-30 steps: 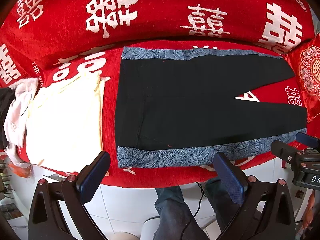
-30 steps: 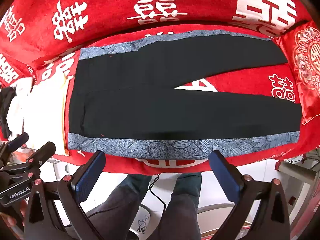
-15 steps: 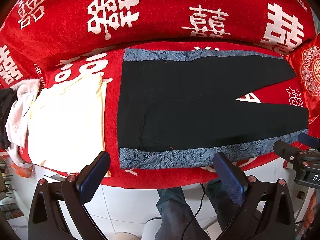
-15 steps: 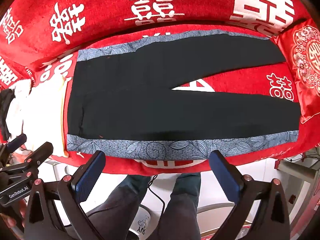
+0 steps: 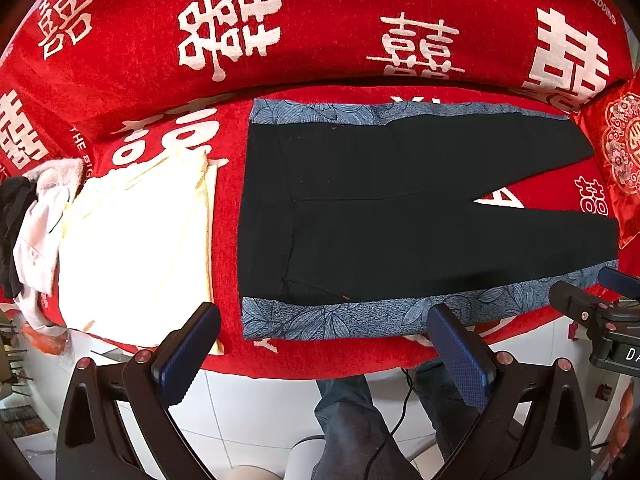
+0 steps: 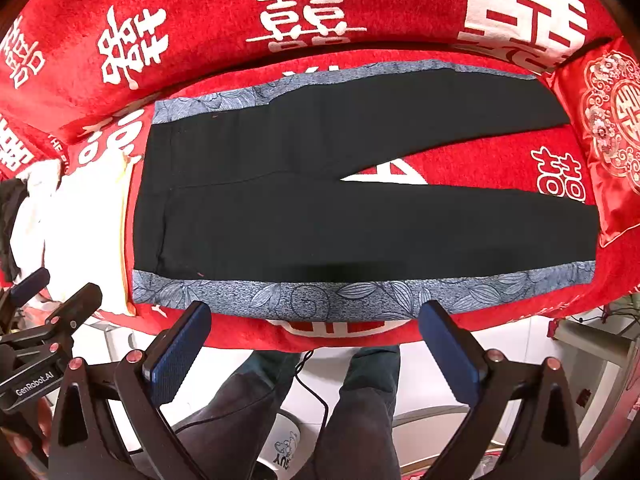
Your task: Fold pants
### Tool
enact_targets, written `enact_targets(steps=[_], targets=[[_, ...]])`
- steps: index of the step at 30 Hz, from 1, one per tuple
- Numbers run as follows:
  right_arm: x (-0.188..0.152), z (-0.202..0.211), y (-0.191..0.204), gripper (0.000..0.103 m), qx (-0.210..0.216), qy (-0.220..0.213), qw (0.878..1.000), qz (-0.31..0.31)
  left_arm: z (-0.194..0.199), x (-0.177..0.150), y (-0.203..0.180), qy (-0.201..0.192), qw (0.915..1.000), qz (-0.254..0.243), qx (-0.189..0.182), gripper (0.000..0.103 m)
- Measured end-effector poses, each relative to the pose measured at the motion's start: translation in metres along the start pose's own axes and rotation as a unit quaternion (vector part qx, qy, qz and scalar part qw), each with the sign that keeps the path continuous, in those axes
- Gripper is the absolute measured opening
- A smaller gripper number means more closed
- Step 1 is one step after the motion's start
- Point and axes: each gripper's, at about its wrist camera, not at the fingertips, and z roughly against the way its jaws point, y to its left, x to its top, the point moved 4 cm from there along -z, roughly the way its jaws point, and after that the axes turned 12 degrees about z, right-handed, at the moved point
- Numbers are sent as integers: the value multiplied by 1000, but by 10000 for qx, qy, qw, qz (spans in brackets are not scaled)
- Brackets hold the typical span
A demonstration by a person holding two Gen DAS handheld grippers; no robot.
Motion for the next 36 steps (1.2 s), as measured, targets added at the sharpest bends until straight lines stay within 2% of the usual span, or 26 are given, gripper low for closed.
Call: enact_targets(steps=[19, 27, 36], targets=[[1, 0, -3, 103, -1, 4, 10000, -21, 1, 3, -1, -12, 10000, -30, 35, 103], [3, 1, -8, 103, 38, 5, 10000, 33, 5, 6, -12, -48, 9999, 6, 139, 103], [-2, 3, -32, 103, 196, 44, 9992, 350, 13, -10, -29, -83, 9978, 568, 337, 103]])
